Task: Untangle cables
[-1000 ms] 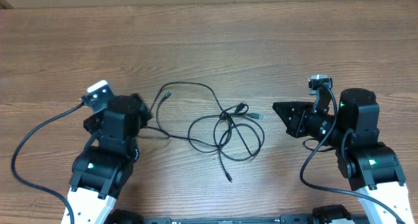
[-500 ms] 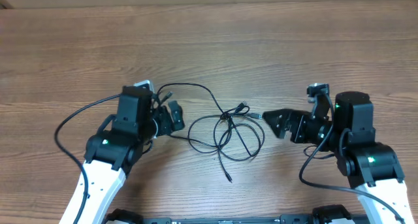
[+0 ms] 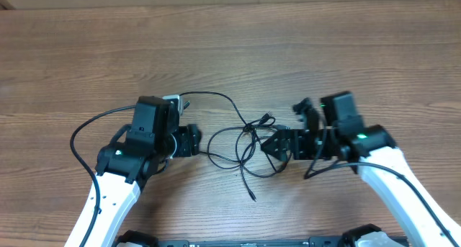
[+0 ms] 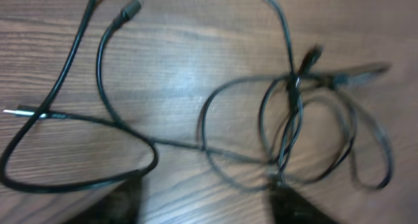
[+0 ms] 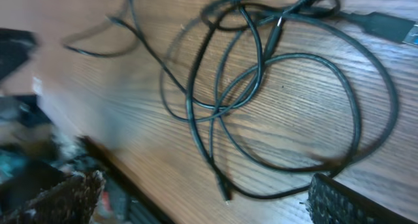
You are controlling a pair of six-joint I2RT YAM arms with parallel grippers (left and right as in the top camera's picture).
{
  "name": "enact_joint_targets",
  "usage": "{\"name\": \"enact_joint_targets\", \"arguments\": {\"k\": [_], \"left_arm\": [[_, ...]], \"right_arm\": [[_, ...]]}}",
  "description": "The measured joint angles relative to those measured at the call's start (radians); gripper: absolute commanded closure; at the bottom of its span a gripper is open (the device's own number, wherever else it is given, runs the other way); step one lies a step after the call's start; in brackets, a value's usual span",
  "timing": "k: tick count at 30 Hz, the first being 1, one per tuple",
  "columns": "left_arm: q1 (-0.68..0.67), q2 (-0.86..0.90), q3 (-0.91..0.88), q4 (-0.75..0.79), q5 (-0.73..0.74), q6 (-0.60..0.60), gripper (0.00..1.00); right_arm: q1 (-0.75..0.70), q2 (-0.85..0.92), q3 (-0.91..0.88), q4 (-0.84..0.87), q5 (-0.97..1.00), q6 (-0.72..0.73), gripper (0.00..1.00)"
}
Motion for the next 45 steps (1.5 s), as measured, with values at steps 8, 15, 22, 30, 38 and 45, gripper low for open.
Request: {"name": "enact_joint_targets", "arguments": {"k": [8, 15, 22, 30, 38, 45], "left_arm": [[0.000, -0.130, 0.000, -0.081, -0.067, 0.093, 0.00], [0.000, -0.193, 0.000, -0.090, -0.129, 0.104, 0.00], [0.000, -0.157, 0.000, -0.100, -0.141, 0.104, 0.00], [0.000, -0.123, 0.000, -0.113, -0.144, 0.104, 0.00], [0.000, -0.122, 0.000, -0.122, -0.144, 0.104, 0.00], [0.000, -0.122, 0.000, -0.122, -0.144, 0.104, 0.00]], "right_arm": [[0.144, 0.247, 0.000, 0.057, 0.084, 0.012, 0.96], [0.144, 0.230, 0.027, -0.007, 0.087, 0.045, 0.96], [0.144, 0.071, 0.322, -0.229, 0.142, 0.053, 0.96], [0.144, -0.136, 0.804, -0.301, 0.253, 0.056, 0.96], [0.144, -0.193, 1.086, -0.303, 0.388, 0.056, 0.96], [0.144, -0.138, 1.094, -0.428, 0.436, 0.056, 0.96]]}}
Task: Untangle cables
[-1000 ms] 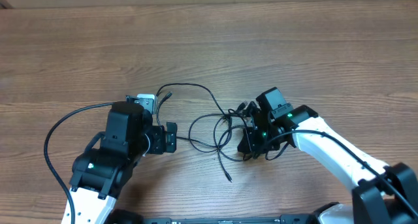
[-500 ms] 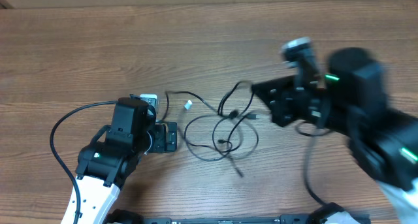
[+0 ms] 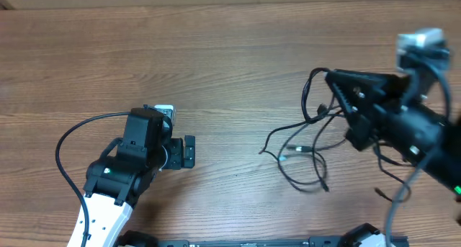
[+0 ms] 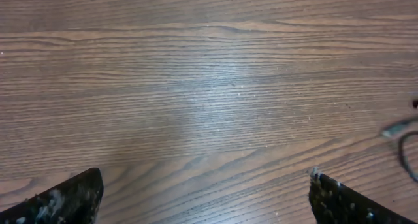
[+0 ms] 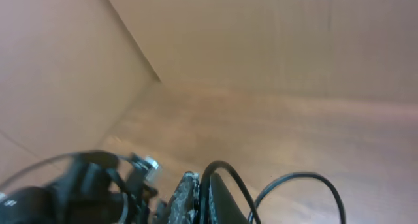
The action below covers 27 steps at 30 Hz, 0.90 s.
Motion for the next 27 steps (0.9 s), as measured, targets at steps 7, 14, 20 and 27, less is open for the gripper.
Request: {"name": "enact_joint_targets", "arguments": {"k": [7, 14, 20, 27], "left_arm": [[0.000, 0.000, 0.000, 0.050, 0.067, -0.001, 0.00], [0.000, 0.016, 0.001, 0.332, 0.510, -0.058, 0.00], [-0.017, 0.101, 0.001, 0.506, 0.655, -0.331, 0.00], [-0.178, 0.163, 0.002, 0.838, 0.731, -0.477, 0.16]], "right_arm": [[0.000, 0.132, -0.002, -0.114, 0.016, 0.000, 0.96], [0.000, 0.201, -0.003, -0.116, 0.008, 0.000, 0.96], [0.000, 0.206, -0.003, -0.111, -0.013, 0.000, 0.96], [0.000, 0.206, -0.003, -0.114, -0.014, 0.000, 0.96]]}}
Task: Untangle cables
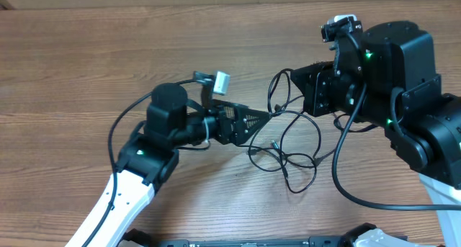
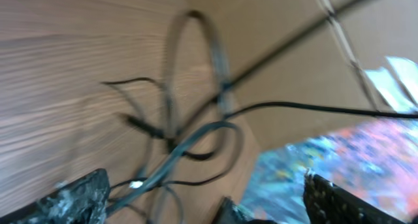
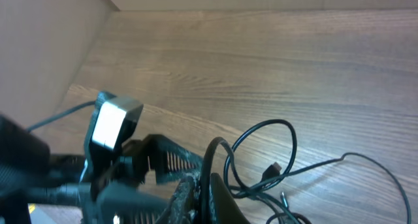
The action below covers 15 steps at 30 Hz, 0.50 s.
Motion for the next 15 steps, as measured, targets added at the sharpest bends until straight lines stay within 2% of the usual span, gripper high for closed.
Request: {"name": "enact_joint_targets", "arguments": {"k": [5, 15], "left_arm": [[-0.096, 0.022, 0.000, 0.050, -0.024, -0.026, 0.26], [-0.146, 0.054, 0.000, 0.111, -0.067, -0.029, 0.22]], "right_arm": [[0.000, 0.000, 0.000, -0.002, 0.000, 0.000, 0.96], [0.000, 0.000, 0.000, -0.002, -0.001, 0.000, 0.96]]}}
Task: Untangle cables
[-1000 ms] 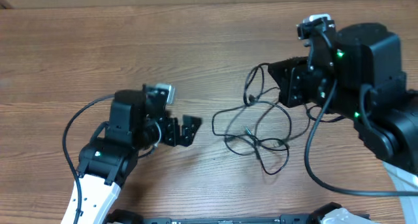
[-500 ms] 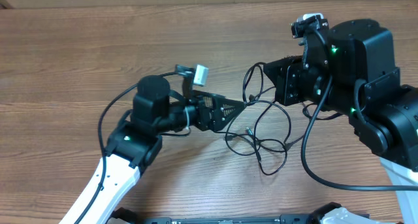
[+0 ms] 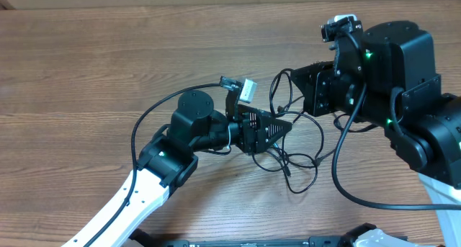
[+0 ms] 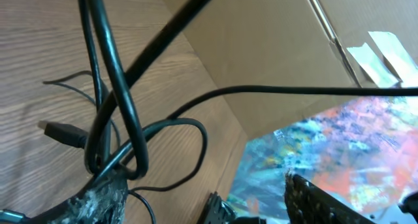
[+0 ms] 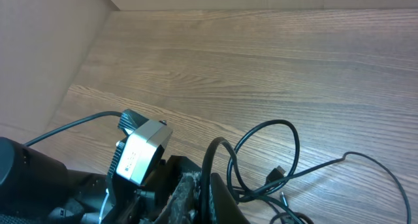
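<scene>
A tangle of thin black cables (image 3: pixel 289 159) hangs from my right gripper (image 3: pixel 311 92), and its lower loops and plugs rest on the wooden table (image 3: pixel 86 60). The right wrist view shows the right gripper (image 5: pixel 208 185) shut on one cable loop (image 5: pixel 287 139) that arches up out of its fingers. My left gripper (image 3: pixel 277 128) reaches in from the left, level with the hanging strands. In the left wrist view the left gripper (image 4: pixel 202 201) is wide open. Several cable loops (image 4: pixel 124 119) cross just above its left finger (image 4: pixel 98 198), and nothing is held between the fingers.
A cardboard wall runs along the table's far edge. The left arm's own cable (image 3: pixel 144 124) loops out beside it, and its white wrist camera (image 3: pixel 245 87) sticks up close to the hanging strands. The bulky right arm (image 3: pixel 403 81) fills the right side.
My left gripper has moved further right and now sits among the hanging strands, which lie against its left finger. The right gripper and the cable it holds have not moved.
Both grippers were low beside the tangle lying in the middle of the table. Then the right gripper held the tangle raised at the right, while the left was open over bare wood. The left arm then stood close to the hanging cables and is now among them.
</scene>
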You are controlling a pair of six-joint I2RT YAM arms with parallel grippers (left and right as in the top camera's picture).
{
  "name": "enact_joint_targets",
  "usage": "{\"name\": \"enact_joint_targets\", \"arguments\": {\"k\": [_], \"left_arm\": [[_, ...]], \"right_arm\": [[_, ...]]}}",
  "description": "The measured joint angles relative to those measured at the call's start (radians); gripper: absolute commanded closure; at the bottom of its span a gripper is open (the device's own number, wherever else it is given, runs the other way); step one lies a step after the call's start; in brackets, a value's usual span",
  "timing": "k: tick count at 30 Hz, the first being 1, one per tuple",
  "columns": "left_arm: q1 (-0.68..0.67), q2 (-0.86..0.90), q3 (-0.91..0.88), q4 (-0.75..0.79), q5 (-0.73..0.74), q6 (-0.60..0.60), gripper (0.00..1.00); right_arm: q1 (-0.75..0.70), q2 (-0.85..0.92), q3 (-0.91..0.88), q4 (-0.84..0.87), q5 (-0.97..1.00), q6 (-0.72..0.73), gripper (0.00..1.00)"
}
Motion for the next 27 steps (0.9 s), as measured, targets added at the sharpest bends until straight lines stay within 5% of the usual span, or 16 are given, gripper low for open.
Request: {"name": "enact_joint_targets", "arguments": {"k": [5, 10, 14, 16, 27], "left_arm": [[0.000, 0.001, 0.000, 0.000, -0.060, 0.001, 0.23], [0.000, 0.001, 0.000, 0.000, -0.097, 0.002, 0.39], [0.000, 0.001, 0.000, 0.000, -0.107, 0.008, 0.71], [0.000, 0.001, 0.000, 0.002, -0.109, 0.003, 0.96], [0.014, 0.005, 0.000, 0.098, -0.072, -0.075, 0.96]], "right_arm": [[0.000, 0.000, 0.000, -0.001, -0.005, 0.000, 0.96], [0.000, 0.000, 0.000, 0.002, -0.040, 0.000, 0.96], [0.000, 0.000, 0.000, 0.003, -0.082, 0.000, 0.96], [0.000, 0.000, 0.000, 0.003, -0.097, 0.000, 0.96], [0.000, 0.000, 0.000, -0.065, -0.020, 0.000, 0.96]]}}
